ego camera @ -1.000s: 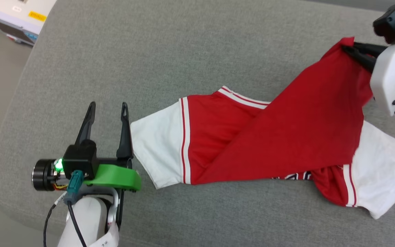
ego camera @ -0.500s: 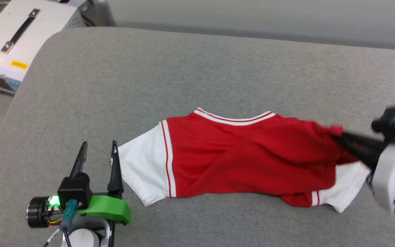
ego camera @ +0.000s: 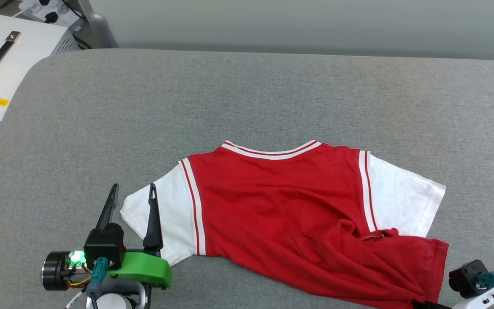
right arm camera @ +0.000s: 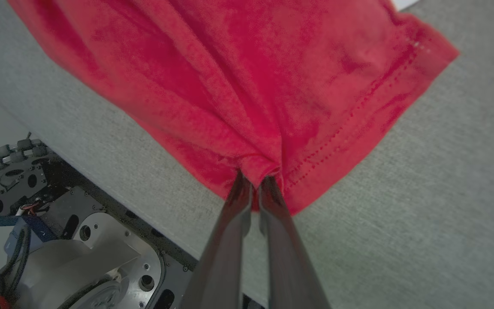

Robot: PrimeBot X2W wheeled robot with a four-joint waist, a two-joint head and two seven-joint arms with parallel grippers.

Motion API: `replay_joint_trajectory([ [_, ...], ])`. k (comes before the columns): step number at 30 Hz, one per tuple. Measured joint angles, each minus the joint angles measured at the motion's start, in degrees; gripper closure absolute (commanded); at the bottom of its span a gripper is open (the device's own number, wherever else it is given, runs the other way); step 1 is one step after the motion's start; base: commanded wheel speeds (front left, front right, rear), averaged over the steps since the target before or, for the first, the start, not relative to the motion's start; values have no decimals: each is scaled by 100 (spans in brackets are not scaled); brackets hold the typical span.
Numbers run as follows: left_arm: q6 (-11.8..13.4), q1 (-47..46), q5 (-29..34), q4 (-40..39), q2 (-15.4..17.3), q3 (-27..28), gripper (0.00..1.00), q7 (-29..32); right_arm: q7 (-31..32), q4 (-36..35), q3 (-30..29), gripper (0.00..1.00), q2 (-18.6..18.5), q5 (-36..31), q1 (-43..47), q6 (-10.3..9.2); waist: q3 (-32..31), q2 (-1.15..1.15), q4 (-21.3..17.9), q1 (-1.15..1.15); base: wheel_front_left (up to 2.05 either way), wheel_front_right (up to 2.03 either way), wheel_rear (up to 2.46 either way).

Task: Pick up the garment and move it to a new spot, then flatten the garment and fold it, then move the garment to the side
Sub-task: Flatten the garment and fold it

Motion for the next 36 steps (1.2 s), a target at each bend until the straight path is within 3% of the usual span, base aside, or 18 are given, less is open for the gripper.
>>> replay_joint_trajectory([
  [6, -1, -2, 0, 27, 3, 43, 0, 0, -358, 431, 38, 100, 238, -27, 2, 0, 76, 0, 64, 0, 0, 0, 0],
  [7, -1, -1, 0, 31, 5, 54, 0, 0, -460, 426, 11, 75, 266, -64, -19, 1, 67, 0, 61, 0, 0, 0, 0],
  [8, -1, -1, 0, 36, 7, 64, 0, 0, -564, 403, -34, 0, 310, -125, -35, 8, 48, 0, 56, 0, 0, 0, 0],
  [14, -2, 26, 0, 47, 10, 87, 0, 0, -940, -331, -793, 0, 344, -410, -53, 0, -135, 0, 11, 0, 0, 0, 0],
  [22, -2, 94, 3, -9, 10, 83, 0, 0, -572, -1718, -1957, 0, 293, -835, -235, 0, -260, 0, -18, 0, 0, 0, 0],
  [30, -4, 91, 45, -165, 8, 23, 0, 0, 347, -1861, -2347, 0, -218, -887, -1071, 0, -119, 0, 112, 0, 0, 0, 0],
  [36, -4, 57, 51, -299, -2, -27, 0, 0, 1592, -1289, -2092, 0, -747, -180, -1645, 0, 142, 0, 216, 0, 0, 0, 0],
])
